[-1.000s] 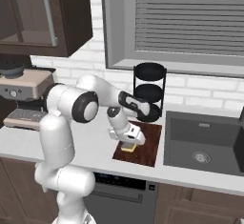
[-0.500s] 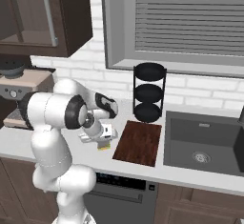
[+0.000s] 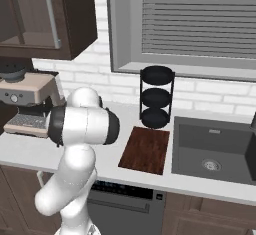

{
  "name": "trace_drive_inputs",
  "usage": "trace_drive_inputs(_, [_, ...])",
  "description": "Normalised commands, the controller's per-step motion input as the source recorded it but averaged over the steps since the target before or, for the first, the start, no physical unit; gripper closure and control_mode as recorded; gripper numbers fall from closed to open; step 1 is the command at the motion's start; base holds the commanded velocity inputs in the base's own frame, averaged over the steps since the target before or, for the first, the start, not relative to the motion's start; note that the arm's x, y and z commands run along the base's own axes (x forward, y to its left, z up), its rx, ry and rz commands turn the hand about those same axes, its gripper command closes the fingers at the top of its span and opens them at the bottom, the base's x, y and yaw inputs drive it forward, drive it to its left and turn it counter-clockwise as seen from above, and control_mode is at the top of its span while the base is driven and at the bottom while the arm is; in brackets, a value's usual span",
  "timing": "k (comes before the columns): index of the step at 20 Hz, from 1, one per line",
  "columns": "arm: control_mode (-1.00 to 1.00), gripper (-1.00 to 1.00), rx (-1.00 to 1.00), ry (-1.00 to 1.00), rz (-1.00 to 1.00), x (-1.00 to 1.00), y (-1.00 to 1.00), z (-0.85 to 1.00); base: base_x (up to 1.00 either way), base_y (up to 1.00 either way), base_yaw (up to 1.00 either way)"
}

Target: Pick up the sponge from the counter and clean the cutting board by briefly scrubbing or pressing down on the cutting board. Once finished, release the sponge.

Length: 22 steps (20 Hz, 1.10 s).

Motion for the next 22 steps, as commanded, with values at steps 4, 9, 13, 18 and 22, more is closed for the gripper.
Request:
trace_drive_inputs(4, [-1.00,-1.00,-0.01,0.00,-0.09,0.54,0.13,-0.31,0.00,0.00,0.00])
trace_drive_inputs(9, [-1.00,-1.00,-0.03,0.00,-0.28,0.07,0.00,-0.20,0.00,0.00,0.00])
trace_drive_inputs(13, [-1.00,-1.00,0.03,0.00,-0.30,-0.71,-0.30,0.00,0.00,0.00,0.00])
trace_drive_inputs(18, [-1.00,-1.00,0.12,0.00,-0.31,-0.95,-0.57,0.00,0.00,0.00,0.00])
trace_drive_inputs(22, [-1.00,-1.00,0.26,-0.03,-0.28,-0.93,-0.78,0.78,0.00,0.00,0.00])
